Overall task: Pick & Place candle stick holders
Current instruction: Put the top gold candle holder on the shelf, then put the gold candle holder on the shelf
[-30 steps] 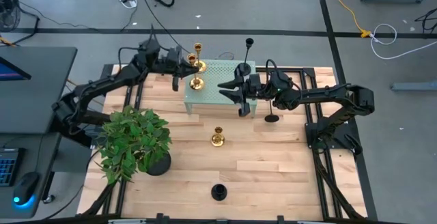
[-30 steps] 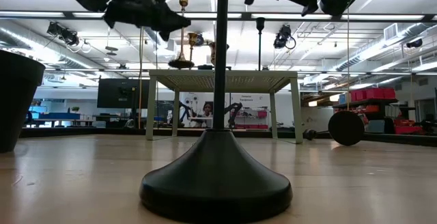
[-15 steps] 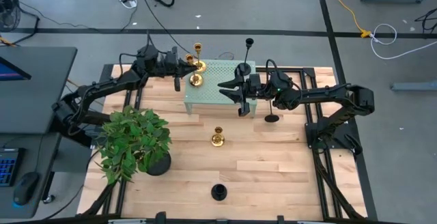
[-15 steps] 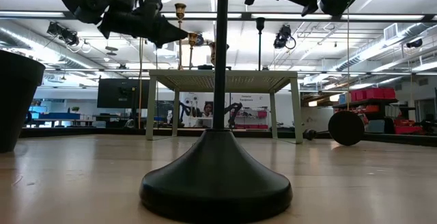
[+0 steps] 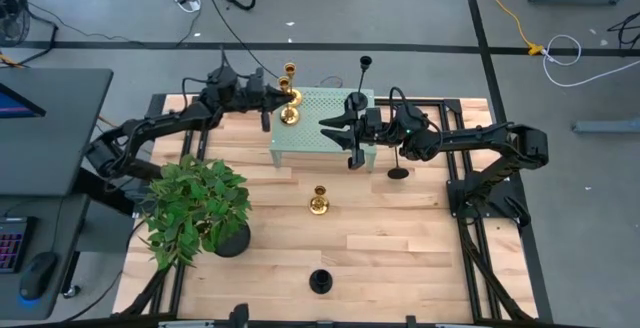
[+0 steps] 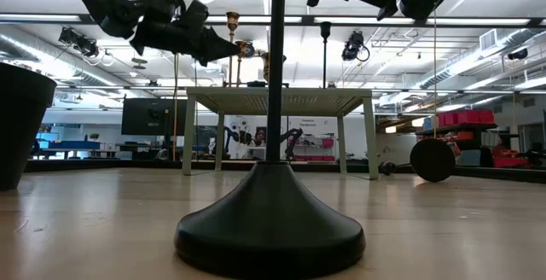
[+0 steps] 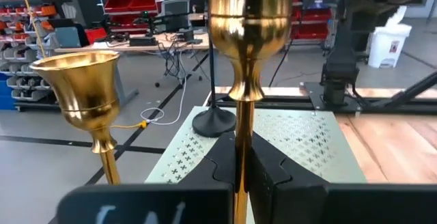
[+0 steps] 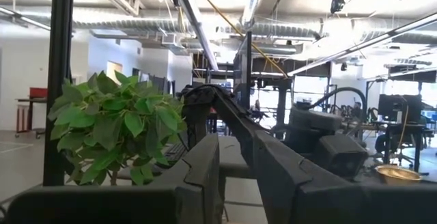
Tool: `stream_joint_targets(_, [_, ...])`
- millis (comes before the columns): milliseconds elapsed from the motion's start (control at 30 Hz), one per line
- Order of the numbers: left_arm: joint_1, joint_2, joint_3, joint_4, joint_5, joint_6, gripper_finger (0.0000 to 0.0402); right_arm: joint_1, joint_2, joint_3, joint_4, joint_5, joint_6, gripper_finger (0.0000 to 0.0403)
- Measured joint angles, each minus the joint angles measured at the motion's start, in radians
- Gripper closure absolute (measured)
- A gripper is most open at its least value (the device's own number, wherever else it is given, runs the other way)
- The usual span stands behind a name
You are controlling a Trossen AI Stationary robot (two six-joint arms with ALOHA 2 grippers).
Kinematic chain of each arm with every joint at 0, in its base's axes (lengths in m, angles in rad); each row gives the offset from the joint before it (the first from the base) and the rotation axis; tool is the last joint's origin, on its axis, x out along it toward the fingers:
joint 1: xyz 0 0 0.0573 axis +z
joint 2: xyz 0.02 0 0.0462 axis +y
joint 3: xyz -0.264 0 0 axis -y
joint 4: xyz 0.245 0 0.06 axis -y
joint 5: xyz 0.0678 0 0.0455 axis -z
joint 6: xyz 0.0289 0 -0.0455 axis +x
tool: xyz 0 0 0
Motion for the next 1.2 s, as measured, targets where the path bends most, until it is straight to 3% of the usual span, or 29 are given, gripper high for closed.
stream_joint_targets(167, [0.001,0.006,0.000,0.006,-0.006,-0.010,0.0384,0.000,0.000,0.000,-0.017,0.000,0.000,0.0309])
stream_joint_targets(367, [0.001,0.011,-0.005,-0.026,-0.025,-0.024,0.0333,0.000,0.000,0.000,-0.028,0.000,-0.008,0.0309])
stream_joint_targets(1200, [0.001,-0.004,-0.003,-0.021,-0.021,-0.025,0.0182,0.000,0.000,0.000,-0.049,0.001,-0.010,0.0309])
